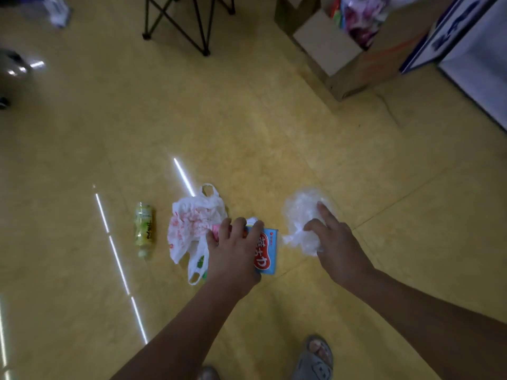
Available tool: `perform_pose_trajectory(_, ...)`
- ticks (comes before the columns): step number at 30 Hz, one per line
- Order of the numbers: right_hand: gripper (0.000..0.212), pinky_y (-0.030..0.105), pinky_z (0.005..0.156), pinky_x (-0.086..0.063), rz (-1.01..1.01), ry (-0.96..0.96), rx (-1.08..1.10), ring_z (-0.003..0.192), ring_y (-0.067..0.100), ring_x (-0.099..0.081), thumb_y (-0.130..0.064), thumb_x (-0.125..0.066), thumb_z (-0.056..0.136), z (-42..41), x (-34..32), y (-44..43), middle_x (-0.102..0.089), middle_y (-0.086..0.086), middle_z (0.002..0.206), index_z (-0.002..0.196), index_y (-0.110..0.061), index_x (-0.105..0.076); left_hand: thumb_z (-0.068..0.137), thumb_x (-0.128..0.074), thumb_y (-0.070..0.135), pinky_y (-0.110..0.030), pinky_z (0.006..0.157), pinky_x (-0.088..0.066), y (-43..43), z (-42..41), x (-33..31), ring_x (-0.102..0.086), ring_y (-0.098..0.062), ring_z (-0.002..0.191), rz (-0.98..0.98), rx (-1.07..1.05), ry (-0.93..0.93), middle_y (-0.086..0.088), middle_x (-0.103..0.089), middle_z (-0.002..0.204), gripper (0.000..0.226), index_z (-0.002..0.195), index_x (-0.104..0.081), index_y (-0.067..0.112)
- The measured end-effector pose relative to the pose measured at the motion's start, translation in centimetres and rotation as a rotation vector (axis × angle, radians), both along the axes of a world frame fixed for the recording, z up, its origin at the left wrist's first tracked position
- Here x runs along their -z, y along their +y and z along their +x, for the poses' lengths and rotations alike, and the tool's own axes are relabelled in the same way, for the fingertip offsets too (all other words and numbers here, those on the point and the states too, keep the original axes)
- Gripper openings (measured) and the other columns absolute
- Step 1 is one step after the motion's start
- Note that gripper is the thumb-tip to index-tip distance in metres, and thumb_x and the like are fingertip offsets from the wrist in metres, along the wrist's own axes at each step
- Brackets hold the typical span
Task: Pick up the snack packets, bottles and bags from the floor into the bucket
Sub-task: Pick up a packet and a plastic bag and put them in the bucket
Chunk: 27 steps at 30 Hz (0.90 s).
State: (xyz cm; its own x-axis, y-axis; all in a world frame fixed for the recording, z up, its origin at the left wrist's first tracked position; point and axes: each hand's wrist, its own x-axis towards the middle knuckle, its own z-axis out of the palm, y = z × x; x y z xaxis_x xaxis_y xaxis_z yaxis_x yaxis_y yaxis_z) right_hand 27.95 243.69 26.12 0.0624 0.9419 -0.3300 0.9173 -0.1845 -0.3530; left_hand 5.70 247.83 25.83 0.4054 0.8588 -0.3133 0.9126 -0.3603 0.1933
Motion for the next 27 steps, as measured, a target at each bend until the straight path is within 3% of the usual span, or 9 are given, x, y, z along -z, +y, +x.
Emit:
perform_pose_trajectory(9, 0.059, 0.032, 0.076, -0.054, 0.087, 0.014, -0.077, 0.111, 0.022, -0.05, 0.007, -0.056, 0.085, -3.9, -15.0, 1.2, -0.004, -0.005, 0.162, 0.121, -0.039, -0.046, 0.061, -0.075, 0.05, -0.057, 0.11, -0.023, 0.1, -4.7, -14.8, -0.02, -0.027, 0.138, 0.08, -0.079, -0.082, 0.003, -0.027, 0.141, 0.101, 0.142, -0.017, 0.039)
perform_pose_trajectory(15, 0.057, 0.035, 0.085, -0.052, 0.132, 0.013, -0.149, 0.12, 0.024, -0.049, 0.005, -0.052, 0.086, -6.7, -23.9, 1.8, -0.007, -0.004, 0.162, 0.123, -0.038, -0.047, 0.063, -0.071, 0.053, -0.055, 0.109, -0.023, 0.2, -7.8, -23.8, -0.017, -0.029, 0.14, 0.133, -0.048, -0.1, 0.001, -0.026, 0.143, 0.098, 0.143, -0.016, 0.038)
perform_pose_trajectory(27, 0.05, 0.031, 0.09, -0.048, 0.213, 0.015, -0.287, 0.128, 0.026, -0.047, -0.004, -0.055, 0.09, -13.1, -37.8, 3.6, -0.014, 0.0, 0.16, 0.13, -0.034, -0.049, 0.06, -0.072, 0.05, -0.048, 0.109, -0.027, 0.2, -15.2, -37.1, -0.02, -0.024, 0.136, 0.263, -0.16, -0.125, 0.004, -0.027, 0.14, 0.103, 0.146, -0.016, 0.038)
